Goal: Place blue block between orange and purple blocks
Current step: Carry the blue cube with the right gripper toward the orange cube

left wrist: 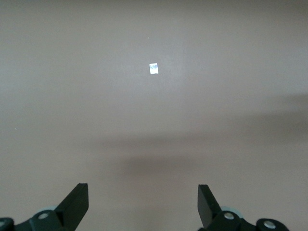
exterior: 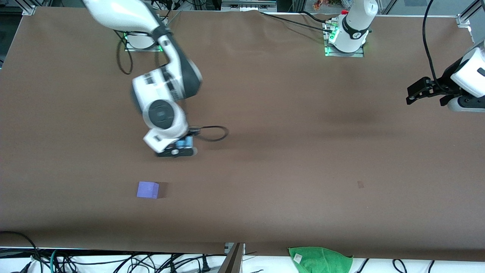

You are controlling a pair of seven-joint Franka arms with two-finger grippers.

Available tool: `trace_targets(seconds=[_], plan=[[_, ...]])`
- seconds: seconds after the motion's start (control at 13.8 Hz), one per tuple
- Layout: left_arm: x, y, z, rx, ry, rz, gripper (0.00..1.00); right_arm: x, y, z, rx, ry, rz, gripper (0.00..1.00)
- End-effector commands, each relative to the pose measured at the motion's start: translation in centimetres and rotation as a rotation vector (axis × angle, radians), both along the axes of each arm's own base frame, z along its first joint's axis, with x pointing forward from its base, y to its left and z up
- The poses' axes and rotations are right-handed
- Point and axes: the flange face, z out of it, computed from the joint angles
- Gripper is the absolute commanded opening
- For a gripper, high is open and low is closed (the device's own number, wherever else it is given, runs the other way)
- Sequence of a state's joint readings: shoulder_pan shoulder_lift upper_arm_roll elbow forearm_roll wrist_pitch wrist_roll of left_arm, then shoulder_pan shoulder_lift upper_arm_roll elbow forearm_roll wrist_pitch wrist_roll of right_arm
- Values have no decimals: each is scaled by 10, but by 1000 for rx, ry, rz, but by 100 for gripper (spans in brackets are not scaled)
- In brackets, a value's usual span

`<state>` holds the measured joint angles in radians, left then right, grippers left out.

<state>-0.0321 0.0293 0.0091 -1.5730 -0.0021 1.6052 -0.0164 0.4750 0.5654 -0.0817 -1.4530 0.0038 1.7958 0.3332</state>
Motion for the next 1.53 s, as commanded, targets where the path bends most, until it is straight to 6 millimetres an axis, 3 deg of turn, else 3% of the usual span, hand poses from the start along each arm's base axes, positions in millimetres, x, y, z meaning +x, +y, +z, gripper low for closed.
trace_targets(seconds=[0.0,0.15,0.44,1.02,1.45], plan=[[2,-8,15,16,-18,-6,100,5,-69,-4,22,42,7,44],[-1,-7,14,17,10,-3,100,11,-102,-12,51,59,-54,44],[-1,-9,17,16,10,-5,100,-14,-124,-54,71,8,-96,44],[9,-14,5,8,19,-13,100,-67,-136,-116,92,-93,-101,44],[8,-14,6,15,21,-16,100,-78,-129,-132,88,-87,-73,43]])
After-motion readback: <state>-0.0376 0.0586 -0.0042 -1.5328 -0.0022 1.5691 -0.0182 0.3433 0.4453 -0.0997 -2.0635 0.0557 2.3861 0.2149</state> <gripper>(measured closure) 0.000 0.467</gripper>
